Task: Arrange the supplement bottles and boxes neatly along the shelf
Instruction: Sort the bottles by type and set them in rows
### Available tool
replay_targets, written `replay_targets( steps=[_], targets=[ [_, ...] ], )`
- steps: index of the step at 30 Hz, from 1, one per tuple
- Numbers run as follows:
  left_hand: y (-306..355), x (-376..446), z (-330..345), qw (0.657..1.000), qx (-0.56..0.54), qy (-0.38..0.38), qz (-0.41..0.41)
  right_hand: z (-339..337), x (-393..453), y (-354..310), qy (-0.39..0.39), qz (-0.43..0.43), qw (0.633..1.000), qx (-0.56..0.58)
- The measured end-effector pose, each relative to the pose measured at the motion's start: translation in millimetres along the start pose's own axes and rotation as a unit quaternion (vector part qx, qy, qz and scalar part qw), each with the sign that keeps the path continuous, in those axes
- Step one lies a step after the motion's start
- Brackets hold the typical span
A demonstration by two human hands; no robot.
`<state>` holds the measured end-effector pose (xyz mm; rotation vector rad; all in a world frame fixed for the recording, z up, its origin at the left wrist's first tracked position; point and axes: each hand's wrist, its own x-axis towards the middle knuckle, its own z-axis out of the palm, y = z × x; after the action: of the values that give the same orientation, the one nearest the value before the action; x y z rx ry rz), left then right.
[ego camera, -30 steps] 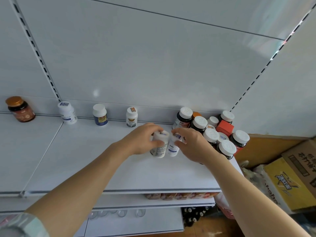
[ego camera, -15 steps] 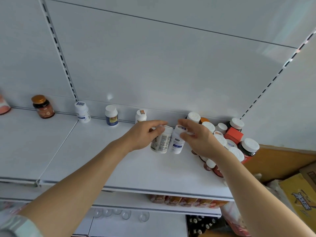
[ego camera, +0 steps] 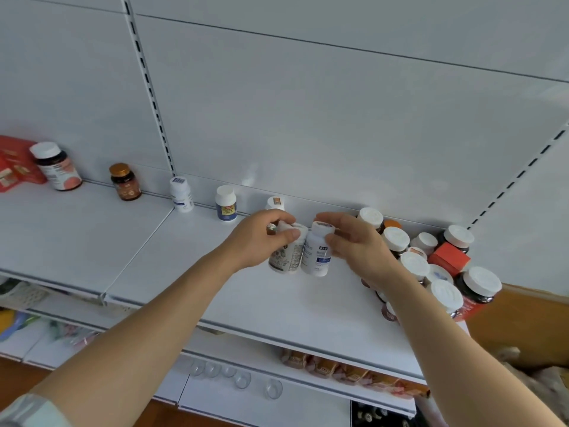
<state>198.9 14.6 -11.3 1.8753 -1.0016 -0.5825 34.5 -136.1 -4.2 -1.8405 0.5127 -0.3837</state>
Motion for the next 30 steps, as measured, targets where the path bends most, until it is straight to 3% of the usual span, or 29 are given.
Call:
replay_targets(
  steps=[7,11,22,30],
  targets=[
    [-14,-10,-13,0.999,0.000,0.033,-0.018,30,12,1,0.028,0.006,0.999,0.042],
    [-24,-14,-31,0.999,0.004,0.030,-0.014,46,17,-7,-0.002,0.021,0.999,0.026],
    [-62,-17,-100,1.000,-0.022,0.020,0.007,100,44,-57,0.040,0.050,0.992,-0.109],
    [-107,-21,-138,1.000,-0.004,-0.016,-0.014,144,41,-52,0.027,0.057,0.974,-0.217]
  ],
)
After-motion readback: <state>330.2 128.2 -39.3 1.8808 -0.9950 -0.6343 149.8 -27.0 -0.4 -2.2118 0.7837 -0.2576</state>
